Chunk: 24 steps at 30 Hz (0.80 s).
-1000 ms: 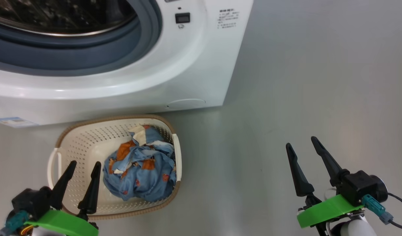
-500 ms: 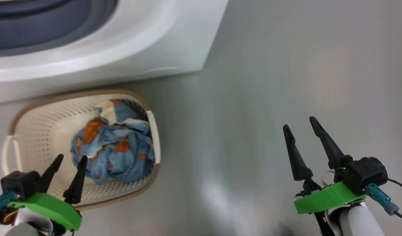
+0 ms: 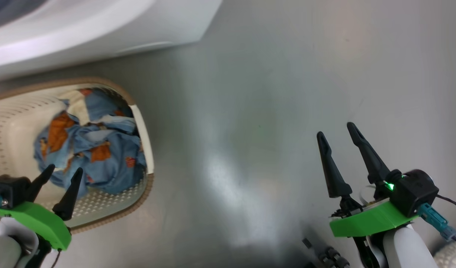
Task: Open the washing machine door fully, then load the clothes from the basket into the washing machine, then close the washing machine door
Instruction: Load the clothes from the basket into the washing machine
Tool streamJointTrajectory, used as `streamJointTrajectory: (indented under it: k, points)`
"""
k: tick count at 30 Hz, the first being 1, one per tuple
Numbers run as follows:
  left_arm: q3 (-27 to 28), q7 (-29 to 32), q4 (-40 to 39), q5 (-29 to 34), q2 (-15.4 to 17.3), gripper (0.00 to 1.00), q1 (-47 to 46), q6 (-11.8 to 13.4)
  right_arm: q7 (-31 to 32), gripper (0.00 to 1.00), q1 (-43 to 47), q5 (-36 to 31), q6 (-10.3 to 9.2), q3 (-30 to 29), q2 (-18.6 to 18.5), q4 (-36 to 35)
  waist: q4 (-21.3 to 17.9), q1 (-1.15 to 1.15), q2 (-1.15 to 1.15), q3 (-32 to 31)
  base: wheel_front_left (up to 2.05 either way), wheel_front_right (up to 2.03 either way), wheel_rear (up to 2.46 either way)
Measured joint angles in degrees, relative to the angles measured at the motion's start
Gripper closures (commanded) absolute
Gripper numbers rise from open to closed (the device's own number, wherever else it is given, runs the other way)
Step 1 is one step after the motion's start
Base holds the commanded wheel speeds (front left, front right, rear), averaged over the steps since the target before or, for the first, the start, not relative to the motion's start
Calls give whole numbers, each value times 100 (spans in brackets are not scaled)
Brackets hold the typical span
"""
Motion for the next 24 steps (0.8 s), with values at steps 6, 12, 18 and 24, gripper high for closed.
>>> streamJointTrajectory:
  k: [6, 12, 18, 24]
  points:
    - [-402, -1, -31, -132, 315, 0, -269, 0, 0, 0, -74, 82, 0, 88, 1, -42, -153, 0, 0, 293, 0, 0, 0]
    - [-626, -1, 199, -132, 479, 0, -519, 0, 0, 0, -74, 204, 0, 113, 3, -94, -339, 0, 0, 556, 0, 0, 0]
    - [-653, -1, 525, -127, 449, 0, -833, 0, 0, 0, -72, 240, 0, 116, 5, -152, -488, 0, 0, 733, 0, 0, 0]
    - [-668, -1, 945, -49, 325, 0, -1035, 0, 0, 0, -59, 285, 0, 157, 8, -181, -606, 0, 0, 799, 0, 0, 0]
